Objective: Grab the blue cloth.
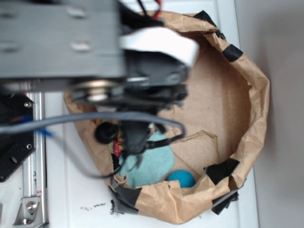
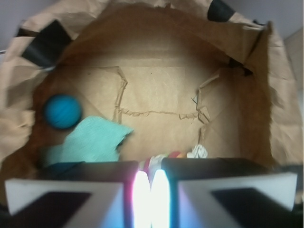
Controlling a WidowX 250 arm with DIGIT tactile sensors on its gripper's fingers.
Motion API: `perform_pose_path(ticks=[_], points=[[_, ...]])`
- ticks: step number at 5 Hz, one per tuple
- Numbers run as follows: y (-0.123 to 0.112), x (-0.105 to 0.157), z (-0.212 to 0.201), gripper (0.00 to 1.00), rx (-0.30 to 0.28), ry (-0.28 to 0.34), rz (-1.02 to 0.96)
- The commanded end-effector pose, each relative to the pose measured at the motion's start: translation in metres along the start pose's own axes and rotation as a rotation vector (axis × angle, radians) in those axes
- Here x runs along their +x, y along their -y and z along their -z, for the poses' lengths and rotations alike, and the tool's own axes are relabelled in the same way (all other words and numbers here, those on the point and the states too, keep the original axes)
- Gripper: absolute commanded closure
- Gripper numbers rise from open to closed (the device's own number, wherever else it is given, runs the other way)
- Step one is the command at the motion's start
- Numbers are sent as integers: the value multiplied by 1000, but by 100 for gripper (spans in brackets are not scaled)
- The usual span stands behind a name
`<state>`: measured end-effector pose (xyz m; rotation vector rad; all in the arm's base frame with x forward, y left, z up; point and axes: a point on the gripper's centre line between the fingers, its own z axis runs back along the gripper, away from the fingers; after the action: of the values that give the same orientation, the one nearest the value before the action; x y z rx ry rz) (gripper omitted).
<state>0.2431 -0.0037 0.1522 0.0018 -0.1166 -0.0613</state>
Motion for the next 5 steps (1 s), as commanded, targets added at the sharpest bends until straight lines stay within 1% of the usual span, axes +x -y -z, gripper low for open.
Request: perform_pose_path(ticks=[1,2,3,4,5], points=[[27,16,64,0,-23,-18,157],[56,7,79,0,-57,-26,279],[74,-11,78,0,-59,-22,360],[81,-21,87,0,-76,-51,396],[80,-23,105,0,-157,-74,413]])
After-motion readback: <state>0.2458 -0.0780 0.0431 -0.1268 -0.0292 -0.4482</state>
